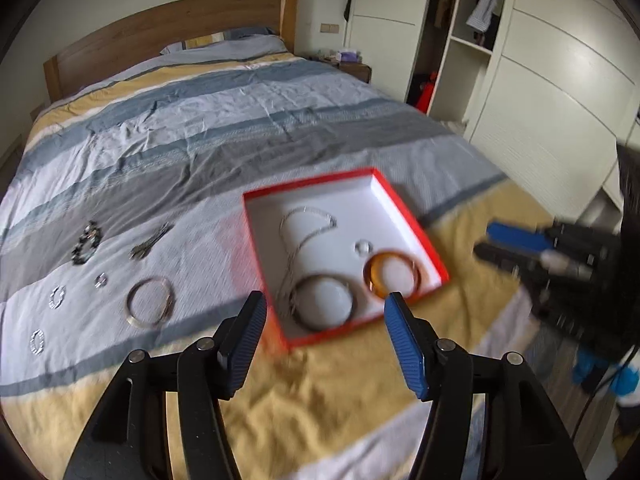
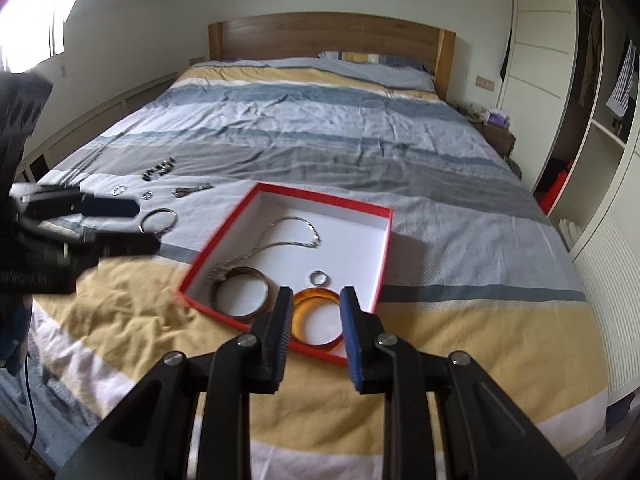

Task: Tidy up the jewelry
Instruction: 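Open both tools to release the necklace and ring, then withdraw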

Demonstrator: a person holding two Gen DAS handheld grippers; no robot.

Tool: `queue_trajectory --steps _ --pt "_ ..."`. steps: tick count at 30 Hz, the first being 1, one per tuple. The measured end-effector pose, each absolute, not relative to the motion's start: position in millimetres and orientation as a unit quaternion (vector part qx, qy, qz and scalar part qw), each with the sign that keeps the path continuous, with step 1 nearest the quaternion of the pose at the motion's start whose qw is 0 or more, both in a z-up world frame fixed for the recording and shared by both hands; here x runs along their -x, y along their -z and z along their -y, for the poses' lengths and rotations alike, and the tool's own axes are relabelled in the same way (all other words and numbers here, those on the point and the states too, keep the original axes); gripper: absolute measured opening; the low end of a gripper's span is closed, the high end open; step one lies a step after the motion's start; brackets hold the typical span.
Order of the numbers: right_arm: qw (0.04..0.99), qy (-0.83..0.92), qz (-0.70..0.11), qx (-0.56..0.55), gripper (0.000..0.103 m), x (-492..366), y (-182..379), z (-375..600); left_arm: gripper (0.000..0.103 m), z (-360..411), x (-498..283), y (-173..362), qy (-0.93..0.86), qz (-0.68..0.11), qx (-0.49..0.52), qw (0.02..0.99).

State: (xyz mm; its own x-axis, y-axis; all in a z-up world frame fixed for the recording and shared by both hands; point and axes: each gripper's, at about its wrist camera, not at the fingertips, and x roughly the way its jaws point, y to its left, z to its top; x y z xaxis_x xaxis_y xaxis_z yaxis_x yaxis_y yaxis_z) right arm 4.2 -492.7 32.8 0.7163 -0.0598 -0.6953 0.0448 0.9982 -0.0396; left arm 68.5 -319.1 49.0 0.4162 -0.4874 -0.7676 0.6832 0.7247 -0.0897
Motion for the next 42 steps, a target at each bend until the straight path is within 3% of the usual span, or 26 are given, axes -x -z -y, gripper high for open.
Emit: queue_trajectory --steps 11,24,42 --pt "0.938 0.015 -0.345 0.003 0.023 44 -68 439 0.062 213 -17 -52 0.299 -0.396 -0.108 0.861" --pt "0.946 -0.017 -0.323 -0.006 0.023 79 -95 380 0.071 84 1 -54 0.211 -0.377 -0.054 0.900" --pt "0.918 -0.117 -0.380 -0.005 0.023 4 -37 323 0.071 -29 -36 -11 0.054 -0.416 0.022 0.908"
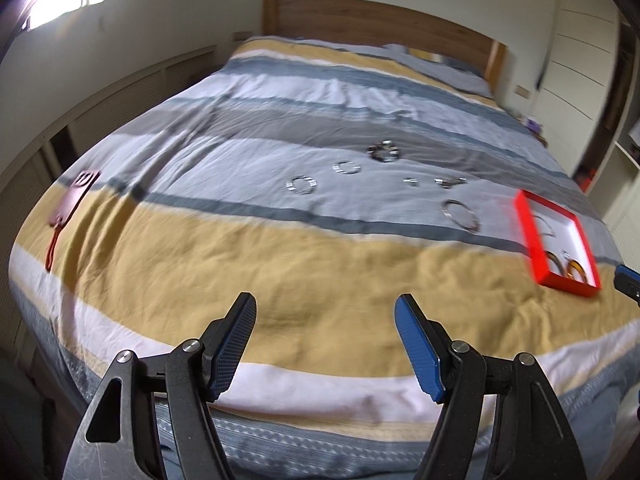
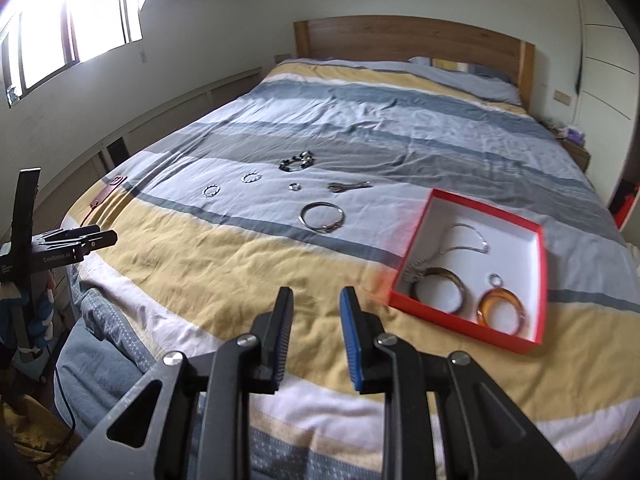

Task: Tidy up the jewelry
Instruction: 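Open both tools to release the necklace and ring, then withdraw, then grasp the twisted silver bracelet with the left tool while the right tool grasps the silver bangle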

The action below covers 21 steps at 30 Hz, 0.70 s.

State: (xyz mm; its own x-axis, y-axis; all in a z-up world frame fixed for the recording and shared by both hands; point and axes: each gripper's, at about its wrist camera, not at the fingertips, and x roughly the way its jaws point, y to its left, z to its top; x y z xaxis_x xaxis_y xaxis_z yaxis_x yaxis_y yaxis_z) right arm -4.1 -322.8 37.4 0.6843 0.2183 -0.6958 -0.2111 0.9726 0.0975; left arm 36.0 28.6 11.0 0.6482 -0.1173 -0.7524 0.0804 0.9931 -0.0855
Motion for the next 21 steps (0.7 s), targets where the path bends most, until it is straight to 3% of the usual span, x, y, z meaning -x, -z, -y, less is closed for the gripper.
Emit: queue_trajectory --steps 21 --pt "0.875 -0.194 -0.444 -0.004 0.023 -147 40 267 0.071 -65 -178 52 0.016 -0.465 0.043 0.884"
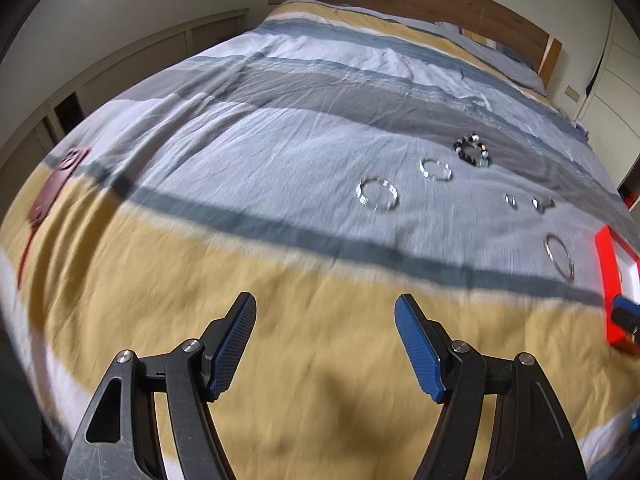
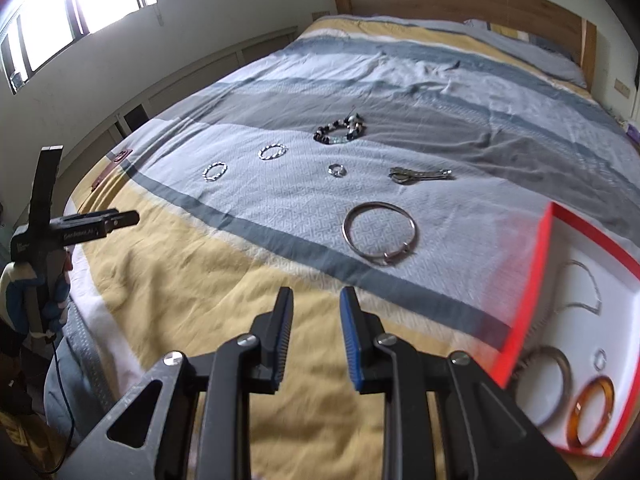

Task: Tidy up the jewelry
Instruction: 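Grasp the twisted silver bracelet with the left tool while the right tool grasps the silver bangle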

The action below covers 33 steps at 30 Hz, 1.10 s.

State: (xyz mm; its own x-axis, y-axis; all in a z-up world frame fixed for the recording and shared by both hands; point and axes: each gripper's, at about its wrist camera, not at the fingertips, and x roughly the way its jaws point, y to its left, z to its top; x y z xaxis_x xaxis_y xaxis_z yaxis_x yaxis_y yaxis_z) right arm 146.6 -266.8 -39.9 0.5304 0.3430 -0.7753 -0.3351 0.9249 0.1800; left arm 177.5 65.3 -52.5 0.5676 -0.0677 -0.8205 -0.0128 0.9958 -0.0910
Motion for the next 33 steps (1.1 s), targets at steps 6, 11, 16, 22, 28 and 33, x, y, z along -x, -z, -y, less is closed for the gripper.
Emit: queue_trajectory --steps 6,11,16,22,28,33 --pt "0.868 -0.201 -0.454 -0.005 0.023 -184 59 257 0.071 -45 -231 64 0.044 -0.465 0.030 0.884" --pt "0.866 -0.199 -0.459 -0.012 0.023 -209 70 257 0.071 -32 -266 80 0.044 -0.470 0.015 0.882" --pt "0.863 -0.204 -0.463 -0.006 0.023 -227 80 254 0.071 -29 -283 90 0.038 -0.474 0.009 0.880" --pt "0.853 -0.205 -0.479 -0.010 0.023 -241 100 250 0.069 -29 -296 103 0.040 -0.478 0.017 0.877" --pt "0.844 -0.213 -0.491 -0.038 0.023 -252 116 250 0.045 -20 -296 107 0.053 -0.472 0.002 0.880" --pt "0.842 -0.215 -0.492 -0.052 0.012 -256 118 251 0.038 -16 -292 106 0.058 -0.470 0.005 0.881"
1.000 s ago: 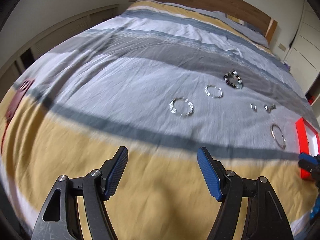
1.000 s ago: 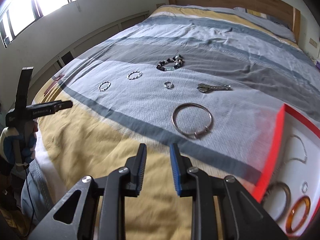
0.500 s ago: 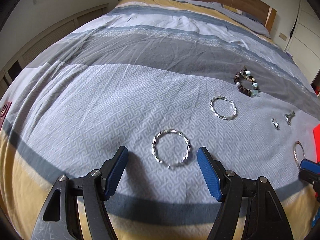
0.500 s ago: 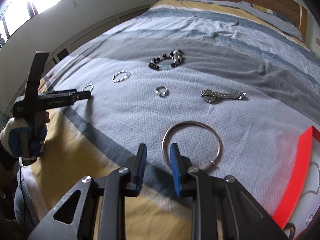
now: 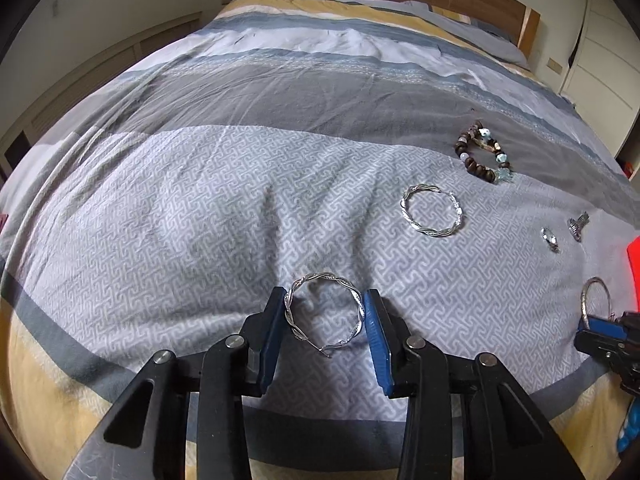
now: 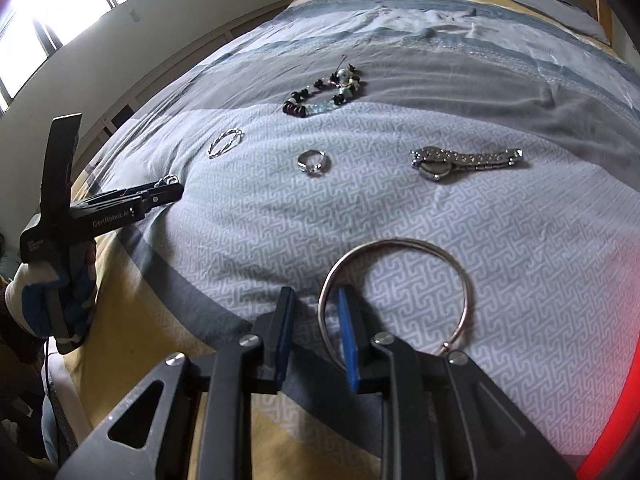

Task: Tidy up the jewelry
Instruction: 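Grasp the twisted silver bracelet with the left tool while the right tool grasps the silver bangle, then lift both silver bracelets and carry them toward the red box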

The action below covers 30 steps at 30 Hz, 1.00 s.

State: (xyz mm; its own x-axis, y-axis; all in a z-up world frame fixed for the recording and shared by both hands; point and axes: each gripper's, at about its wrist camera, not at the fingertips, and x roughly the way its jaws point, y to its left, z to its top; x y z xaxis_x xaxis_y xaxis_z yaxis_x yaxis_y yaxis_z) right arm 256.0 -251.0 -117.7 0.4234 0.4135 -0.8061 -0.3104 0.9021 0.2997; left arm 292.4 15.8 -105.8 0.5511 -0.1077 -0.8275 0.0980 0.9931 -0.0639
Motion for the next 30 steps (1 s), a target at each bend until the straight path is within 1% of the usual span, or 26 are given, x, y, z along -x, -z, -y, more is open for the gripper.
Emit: queue_trajectory --steps 1,6,13,23,30 --pt "0.842 -0.215 -0.492 -0.054 0.006 -256 117 251 0.038 -16 -291 105 0.059 -0.470 0.009 0.880" --pt "0.843 -0.221 -0.487 -0.066 0.005 -248 111 247 0.037 -12 -274 94 0.068 -0.471 0.012 0.879" --pt "0.849 -0.243 -0.463 -0.073 0.004 -213 83 236 0.038 -8 -239 73 0.077 -0.467 0.009 0.881" --pt "0.863 -0.260 -0.424 -0.088 0.004 -149 30 225 0.038 -17 -174 20 0.083 -0.436 0.006 0.896" --pt "0.870 -0.274 -0.399 -0.093 0.004 -95 2 224 0.038 -9 -131 -8 0.091 -0.417 0.004 0.904"
